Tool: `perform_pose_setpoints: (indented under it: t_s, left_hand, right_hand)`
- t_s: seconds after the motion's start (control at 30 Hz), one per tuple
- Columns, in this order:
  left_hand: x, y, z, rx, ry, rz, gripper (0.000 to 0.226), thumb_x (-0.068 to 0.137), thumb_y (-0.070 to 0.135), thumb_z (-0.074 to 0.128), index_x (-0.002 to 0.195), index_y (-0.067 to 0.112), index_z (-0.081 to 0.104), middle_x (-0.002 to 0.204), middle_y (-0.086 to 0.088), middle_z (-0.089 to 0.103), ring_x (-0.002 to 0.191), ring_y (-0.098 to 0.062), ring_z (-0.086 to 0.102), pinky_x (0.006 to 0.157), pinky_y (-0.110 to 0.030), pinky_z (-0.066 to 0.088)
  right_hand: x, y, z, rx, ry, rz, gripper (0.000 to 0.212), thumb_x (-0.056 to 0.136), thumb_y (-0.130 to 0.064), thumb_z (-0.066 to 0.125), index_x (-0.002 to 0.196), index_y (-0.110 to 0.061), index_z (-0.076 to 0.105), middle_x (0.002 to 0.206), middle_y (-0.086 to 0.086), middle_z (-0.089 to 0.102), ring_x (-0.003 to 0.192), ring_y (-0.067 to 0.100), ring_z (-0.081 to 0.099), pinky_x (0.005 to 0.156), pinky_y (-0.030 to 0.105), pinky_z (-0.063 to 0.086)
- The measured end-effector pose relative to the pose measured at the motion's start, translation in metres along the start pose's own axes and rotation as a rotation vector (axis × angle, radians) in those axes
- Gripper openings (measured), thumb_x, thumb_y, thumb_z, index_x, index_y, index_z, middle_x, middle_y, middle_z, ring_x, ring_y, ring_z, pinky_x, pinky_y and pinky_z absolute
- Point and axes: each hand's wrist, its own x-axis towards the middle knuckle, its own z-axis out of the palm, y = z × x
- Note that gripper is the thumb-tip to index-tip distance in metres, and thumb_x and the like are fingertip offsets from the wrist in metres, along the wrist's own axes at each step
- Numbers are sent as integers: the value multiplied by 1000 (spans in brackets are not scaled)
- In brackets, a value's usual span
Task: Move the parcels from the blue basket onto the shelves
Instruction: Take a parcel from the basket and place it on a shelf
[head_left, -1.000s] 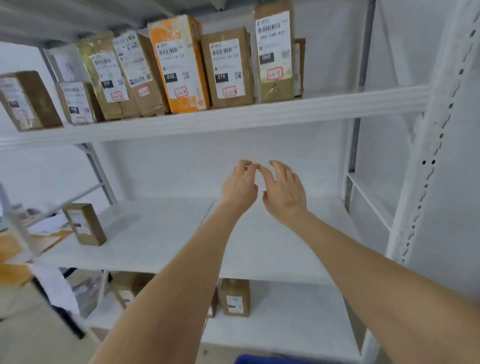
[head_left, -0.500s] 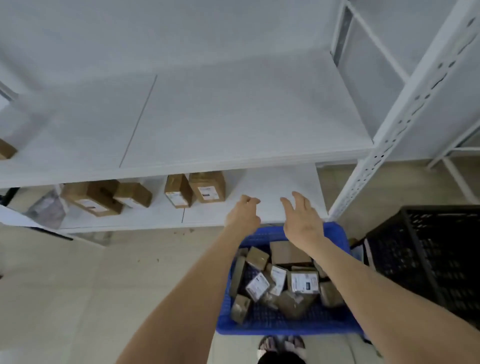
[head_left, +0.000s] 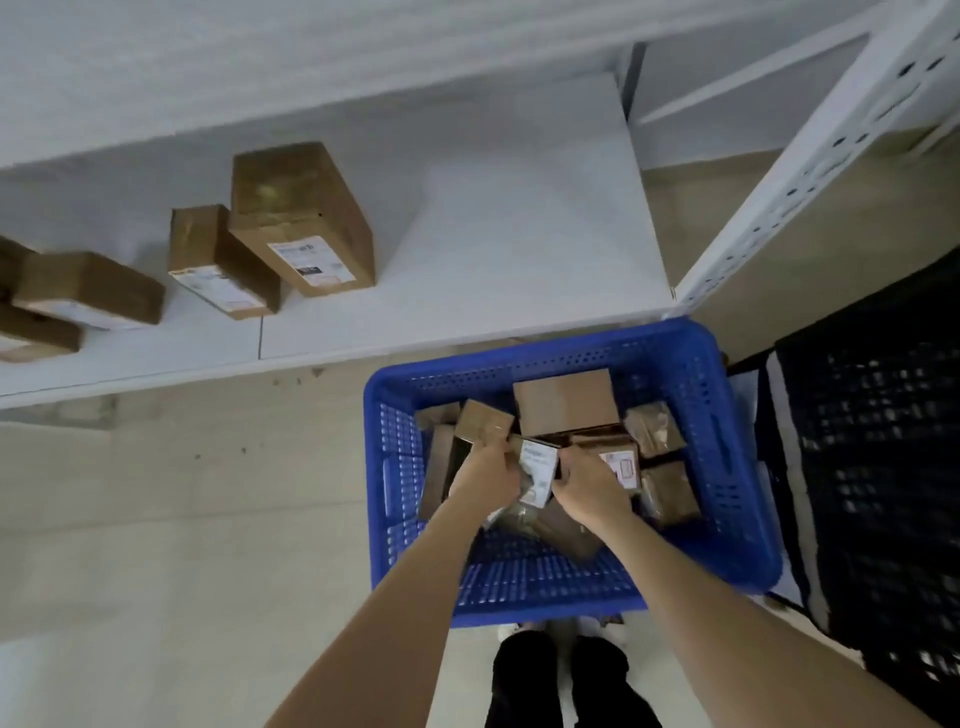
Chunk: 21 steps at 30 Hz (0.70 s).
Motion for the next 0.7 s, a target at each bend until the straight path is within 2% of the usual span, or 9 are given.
perform_pose_setpoints:
  t_s: [0.07, 0.2, 0.3, 0.37, 0.5, 0.57, 0.63, 0.7]
  left_hand:
    - [34, -8, 29, -69, -7, -65, 39, 94, 12, 51, 130, -1, 46, 130, -19, 53, 119, -32, 50, 91, -30, 39]
    - [97, -25, 79, -160, -46, -130, 41, 89, 17, 58, 128, 9, 50, 129, -13, 54, 114, -28, 54, 94, -34, 45]
    - [134, -41, 103, -189, -35, -163, 44, 86, 12, 56, 129, 8, 48, 124, -13, 54, 109, -29, 55, 84, -30, 46]
    - [160, -50, 110, -199, -26, -185, 45, 88, 11, 54, 131, 6, 44, 122, -15, 55, 108, -30, 56, 82, -32, 46]
    - [226, -53, 113, -215, 102, -164, 52, 93, 18, 52, 140, 8, 34, 127, -17, 53, 114, -33, 53, 89, -35, 43]
    - [256, -48, 112, -275, 143, -144, 58, 92, 18, 54, 143, 7, 29, 135, -18, 45, 121, -35, 48, 97, -40, 40]
    - [281, -46, 113, -347, 135, -168, 64, 91, 17, 55, 146, 6, 24, 140, -17, 39, 125, -35, 44, 101, -41, 39]
    - [299, -47, 119, -441, 82, -192, 70, 90, 19, 58, 148, 9, 21, 138, -14, 42, 126, -32, 44, 101, -39, 41]
  right_hand:
    - [34, 20, 23, 100, 6, 30, 41, 86, -35, 56, 124, -19, 55, 118, 5, 61, 105, 26, 59, 81, 37, 50]
    - [92, 46, 50, 226, 13, 110, 35, 92, -19, 57, 127, -12, 53, 119, 9, 62, 108, 27, 58, 79, 31, 45]
    - [136, 54, 74, 252, -2, 92, 37, 90, -17, 58, 127, -13, 54, 126, 9, 58, 109, 26, 58, 81, 31, 47]
    - [161, 53, 82, 311, 50, 91, 48, 91, -16, 60, 137, -14, 45, 138, 11, 45, 113, 29, 56, 88, 31, 47]
    - [215, 62, 67, 320, 236, 160, 68, 92, -16, 60, 148, -9, 22, 154, 11, 20, 115, 37, 54, 90, 40, 47]
    - [244, 74, 56, 345, 301, 213, 83, 90, -17, 64, 153, -10, 10, 159, 11, 9, 130, 37, 42, 99, 41, 42]
    - [264, 85, 48, 392, 316, 245, 97, 87, -22, 69, 154, -12, 0, 160, 12, 5, 139, 36, 31, 107, 41, 35]
    - [276, 91, 47, 419, 293, 262, 103, 85, -29, 71, 153, -9, -4, 159, 14, 9, 139, 35, 29, 109, 40, 32]
